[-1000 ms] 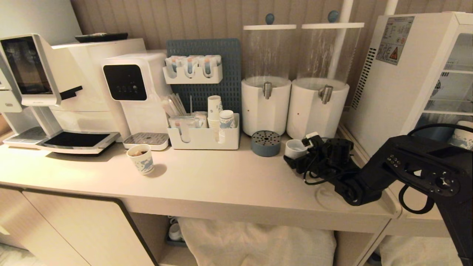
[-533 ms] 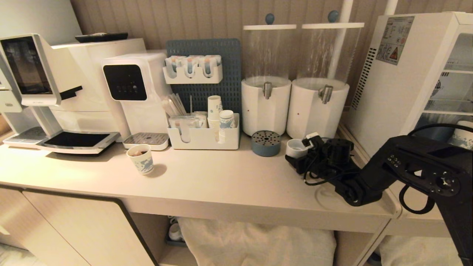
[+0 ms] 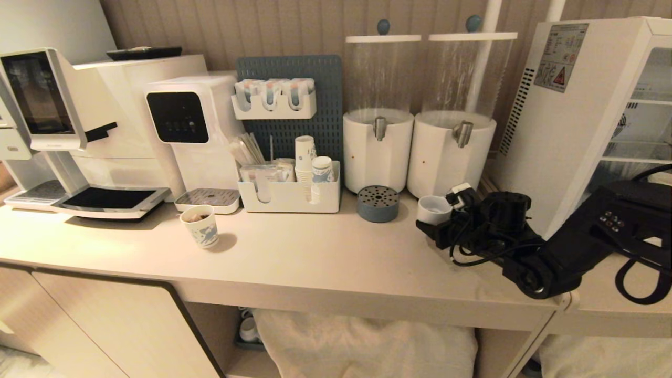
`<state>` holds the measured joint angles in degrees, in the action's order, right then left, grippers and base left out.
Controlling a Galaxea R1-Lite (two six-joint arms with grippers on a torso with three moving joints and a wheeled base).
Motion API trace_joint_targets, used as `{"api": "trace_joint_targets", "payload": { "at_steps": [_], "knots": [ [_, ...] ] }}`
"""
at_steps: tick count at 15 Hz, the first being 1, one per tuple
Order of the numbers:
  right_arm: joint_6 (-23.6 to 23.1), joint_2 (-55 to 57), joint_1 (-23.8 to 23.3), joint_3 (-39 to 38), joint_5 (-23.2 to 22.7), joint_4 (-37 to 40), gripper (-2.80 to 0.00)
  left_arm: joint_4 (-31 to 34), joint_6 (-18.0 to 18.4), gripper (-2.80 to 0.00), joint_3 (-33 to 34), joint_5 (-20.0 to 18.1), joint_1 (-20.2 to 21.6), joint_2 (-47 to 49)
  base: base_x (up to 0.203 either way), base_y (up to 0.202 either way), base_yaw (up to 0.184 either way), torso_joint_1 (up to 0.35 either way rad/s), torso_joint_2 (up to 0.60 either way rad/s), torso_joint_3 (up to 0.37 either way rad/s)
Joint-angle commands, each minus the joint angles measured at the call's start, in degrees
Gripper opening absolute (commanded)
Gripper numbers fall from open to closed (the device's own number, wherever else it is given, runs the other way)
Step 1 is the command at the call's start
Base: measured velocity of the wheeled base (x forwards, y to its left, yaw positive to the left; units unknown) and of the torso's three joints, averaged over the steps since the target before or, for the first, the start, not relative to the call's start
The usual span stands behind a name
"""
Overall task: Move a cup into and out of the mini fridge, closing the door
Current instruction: Put the ceramic cup in the freezer
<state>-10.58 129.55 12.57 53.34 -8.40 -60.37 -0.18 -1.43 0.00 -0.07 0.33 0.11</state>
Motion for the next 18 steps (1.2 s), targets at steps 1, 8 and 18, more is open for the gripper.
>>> {"api": "trace_joint_targets", "payload": {
  "at_steps": [1,8,18],
  "knots": [
    [-0.06,-6.18,-0.37,-4.19,-0.5,-0.54,-2.8,0.01,-0.07,-2.8,0.0,-0.01,0.02,-0.02,0.0,0.0,0.0,0.0,0.0,0.0],
    [0.86,-36.98,-0.3,-23.76,-0.29,1.89,-2.8,-0.08,-0.07,-2.8,0.0,-0.01,0.02,-0.02,0.0,0.0,0.0,0.0,0.0,0.0],
    [3.52,-92.09,2.07,-26.07,41.91,49.21,-2.8,-0.08,-0.24,-2.8,0.0,-0.01,0.02,-0.02,0.0,0.0,0.0,0.0,0.0,0.0]
  ]
}}
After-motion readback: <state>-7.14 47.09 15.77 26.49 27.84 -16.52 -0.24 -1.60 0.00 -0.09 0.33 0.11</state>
